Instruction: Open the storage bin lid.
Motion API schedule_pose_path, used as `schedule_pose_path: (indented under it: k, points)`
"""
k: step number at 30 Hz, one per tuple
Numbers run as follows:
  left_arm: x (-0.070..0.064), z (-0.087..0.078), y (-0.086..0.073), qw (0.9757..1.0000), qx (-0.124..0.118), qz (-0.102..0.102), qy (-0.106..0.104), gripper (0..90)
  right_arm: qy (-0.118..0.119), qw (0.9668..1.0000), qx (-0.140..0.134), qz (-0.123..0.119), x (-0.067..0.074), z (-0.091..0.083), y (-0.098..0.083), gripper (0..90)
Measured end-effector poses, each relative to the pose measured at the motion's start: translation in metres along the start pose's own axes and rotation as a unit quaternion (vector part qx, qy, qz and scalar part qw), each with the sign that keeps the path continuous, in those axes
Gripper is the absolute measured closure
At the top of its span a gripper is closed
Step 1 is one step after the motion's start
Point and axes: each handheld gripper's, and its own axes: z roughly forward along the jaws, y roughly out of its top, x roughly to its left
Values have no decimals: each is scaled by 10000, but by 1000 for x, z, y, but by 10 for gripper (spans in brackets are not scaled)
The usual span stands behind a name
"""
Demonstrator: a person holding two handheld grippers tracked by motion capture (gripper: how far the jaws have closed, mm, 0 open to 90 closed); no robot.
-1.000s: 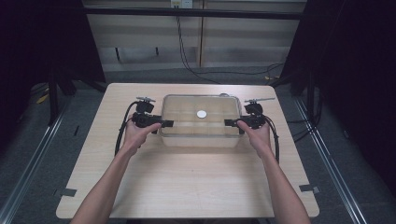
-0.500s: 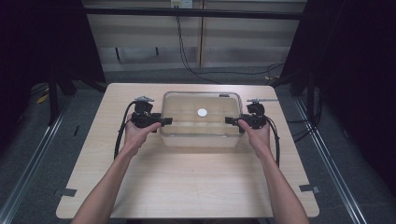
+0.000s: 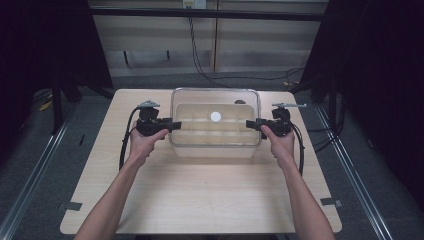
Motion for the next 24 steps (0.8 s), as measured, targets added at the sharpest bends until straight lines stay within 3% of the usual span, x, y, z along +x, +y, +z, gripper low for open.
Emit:
schedule_pose_path:
  k: [9, 15, 24]
  points:
    - [-4, -12, 1, 9998, -140, 161, 5, 559, 119, 9997, -173, 83, 0, -8, -1, 537]
    - [-6, -17, 1, 9996, -226, 139, 15, 595, 211, 9991, -370, 73, 4, -17, 2, 599]
    - [-10, -26, 3, 9992, -330, 239, -5, 634, 262, 9986, -464, 69, 8, -25, 3, 632]
